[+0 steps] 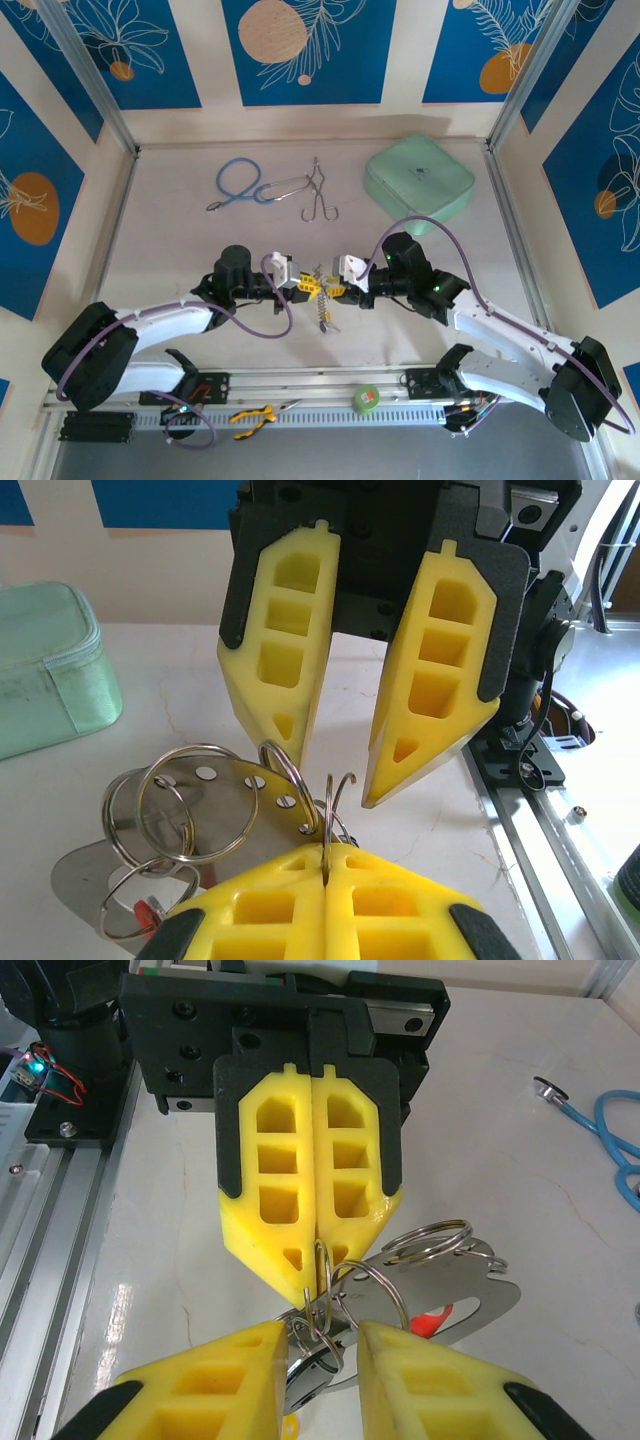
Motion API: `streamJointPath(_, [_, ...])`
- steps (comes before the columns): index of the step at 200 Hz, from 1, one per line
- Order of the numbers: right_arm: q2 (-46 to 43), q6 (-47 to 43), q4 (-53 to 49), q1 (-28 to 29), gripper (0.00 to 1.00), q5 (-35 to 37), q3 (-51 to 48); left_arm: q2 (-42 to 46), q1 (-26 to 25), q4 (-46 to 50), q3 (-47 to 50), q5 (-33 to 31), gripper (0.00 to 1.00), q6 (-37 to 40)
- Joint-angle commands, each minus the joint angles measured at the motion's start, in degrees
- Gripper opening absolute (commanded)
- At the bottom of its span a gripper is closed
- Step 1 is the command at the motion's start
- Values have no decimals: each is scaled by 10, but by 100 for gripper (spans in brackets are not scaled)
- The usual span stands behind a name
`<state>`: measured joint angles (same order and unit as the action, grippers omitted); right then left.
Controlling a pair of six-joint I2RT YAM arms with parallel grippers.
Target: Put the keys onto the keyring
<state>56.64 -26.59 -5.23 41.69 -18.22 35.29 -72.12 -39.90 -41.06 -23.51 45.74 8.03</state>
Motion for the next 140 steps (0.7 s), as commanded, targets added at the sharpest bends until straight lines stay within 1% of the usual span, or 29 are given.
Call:
streamJointPath(1, [7, -7, 8, 4, 25, -19, 21, 1, -5, -7, -10, 26, 0, 10])
streamJointPath(31, [16, -8, 9, 5, 23, -29, 24, 0, -5, -12, -10, 30, 0, 7])
streamJointPath(69, [27, -4, 18, 5, 17, -40, 28, -4, -5, -22, -9, 32, 0, 2])
streamJointPath(102, [33, -1, 21, 4, 9, -50, 33, -9, -4, -29, -8, 28, 0, -2])
streamJointPath(119, [35, -4, 13, 4, 0, -55, 38, -8, -4, -26, -8, 19, 0, -4])
streamJointPath(132, [36, -11, -4, 4, 0, -55, 44, -4, -5, -16, -8, 6, 13, -1])
streamJointPath(140, [38, -20, -21, 4, 0, -49, 50, 1, -5, -5, -8, 1, 16, 5])
